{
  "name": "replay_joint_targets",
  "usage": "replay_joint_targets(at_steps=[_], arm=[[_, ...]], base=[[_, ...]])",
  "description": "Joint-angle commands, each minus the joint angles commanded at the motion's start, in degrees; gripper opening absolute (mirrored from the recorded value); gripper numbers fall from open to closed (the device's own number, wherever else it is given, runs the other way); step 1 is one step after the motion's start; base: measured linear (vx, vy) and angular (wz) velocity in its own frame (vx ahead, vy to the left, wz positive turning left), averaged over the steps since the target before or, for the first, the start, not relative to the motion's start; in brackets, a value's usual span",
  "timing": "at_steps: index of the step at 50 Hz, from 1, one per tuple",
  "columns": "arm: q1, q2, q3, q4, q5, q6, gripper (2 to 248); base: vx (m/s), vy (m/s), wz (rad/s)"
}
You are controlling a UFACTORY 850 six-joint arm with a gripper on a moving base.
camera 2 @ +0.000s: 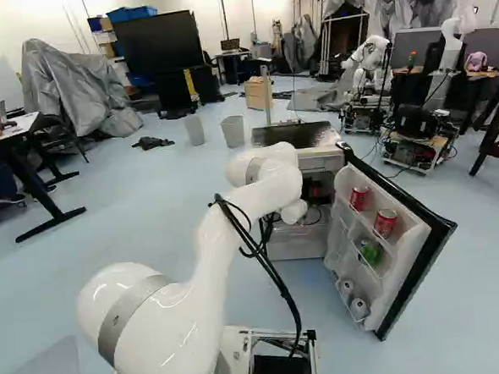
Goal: Grab a drink from the fridge
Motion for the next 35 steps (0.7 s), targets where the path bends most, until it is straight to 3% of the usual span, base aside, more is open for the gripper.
replay_joint_targets(at_steps=[29, 30, 35], arm=[[-0.4, -1.1, -2.0, -1.6, 0.0, 0.0, 247], [-0.4, -1.1, -2.0, -1.6, 0.0, 0.0, 217], [-0.4, -1.1, -2.0, -1.6, 0.0, 0.0, 217]], base=[[0.0, 0.0, 0.0], [0.0, 0.0, 0.0], [0.0, 0.0, 0.0]])
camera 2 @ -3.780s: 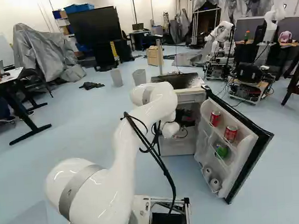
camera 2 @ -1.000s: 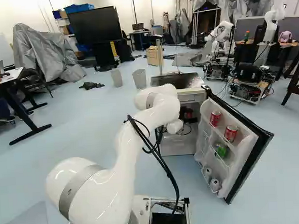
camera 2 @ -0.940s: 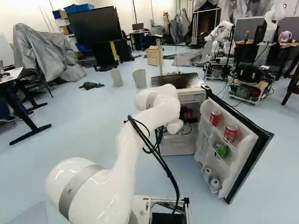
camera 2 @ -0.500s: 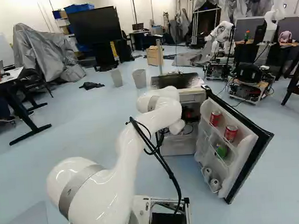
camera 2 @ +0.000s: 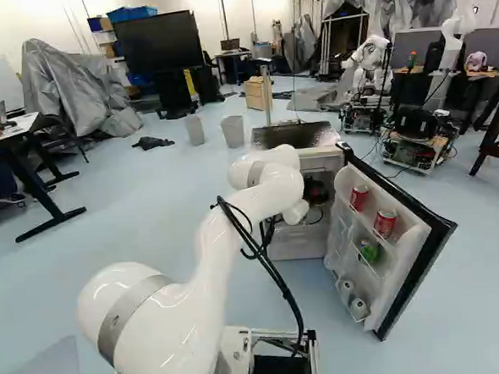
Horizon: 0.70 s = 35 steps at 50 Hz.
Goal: Grab a drink from the fridge
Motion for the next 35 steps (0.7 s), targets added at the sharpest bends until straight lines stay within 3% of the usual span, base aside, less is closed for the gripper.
replay_joint_targets(at_steps=[1, 5, 6, 10, 11, 35], arm=[[0.0, 0.0, 0.0, 0.0, 0.0, 0.0, 179], [0.0, 0.0, 0.0, 0.0, 0.0, 0.0, 179], [0.0, 0.0, 0.0, 0.0, 0.0, 0.0, 142], [0.0, 0.0, 0.0, 0.0, 0.0, 0.0, 142], [0.0, 0.0, 0.0, 0.0, 0.0, 0.0, 105], [0.0, 1.2, 1.2, 0.0, 0.0, 0.0, 97]], base=[[0.0, 0.0, 0.0], [0.0, 0.0, 0.0], [0.0, 0.0, 0.0], [0.0, 0.0, 0.0], [0.0, 0.0, 0.0], [0.0, 0.0, 0.0]])
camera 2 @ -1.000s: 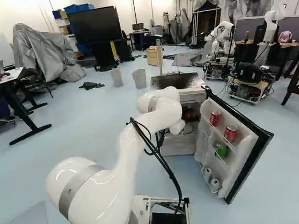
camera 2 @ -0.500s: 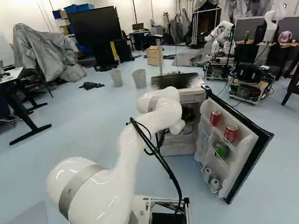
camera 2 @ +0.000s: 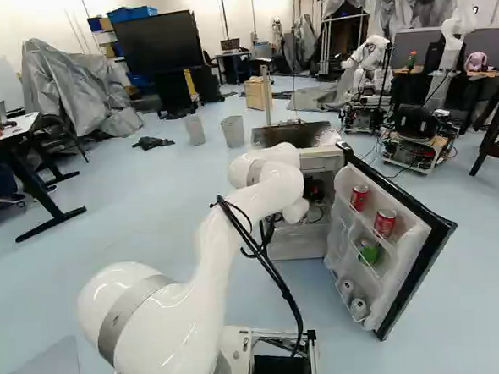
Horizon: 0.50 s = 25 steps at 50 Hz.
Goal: Grab a drink from the fridge
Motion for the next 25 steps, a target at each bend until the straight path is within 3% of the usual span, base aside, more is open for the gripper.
replay_joint_targets(at_steps=[25], arm=[[-0.1, 3.8, 6.4, 0.0, 0.0, 0.0, 97]], base=[[0.0, 0.0, 0.0]])
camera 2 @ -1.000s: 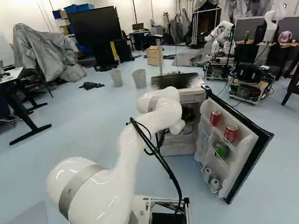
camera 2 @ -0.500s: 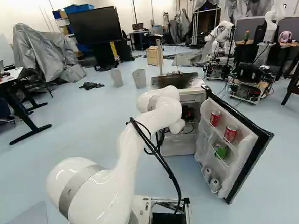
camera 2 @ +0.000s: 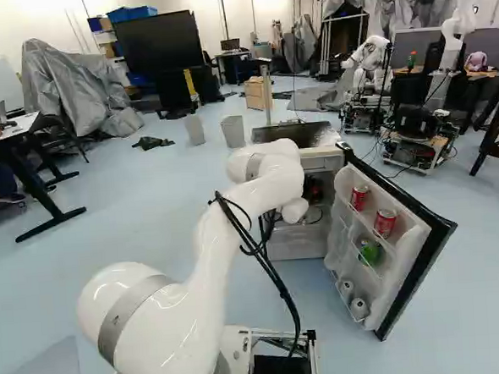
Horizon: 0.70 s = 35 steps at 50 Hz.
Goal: Grab a drink from the fridge
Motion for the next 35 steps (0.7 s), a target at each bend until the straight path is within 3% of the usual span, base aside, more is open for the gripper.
replay_joint_targets(at_steps=[35], arm=[[-0.1, 11.0, 17.7, 0.0, 0.0, 0.0, 97]], base=[[0.0, 0.0, 0.0]])
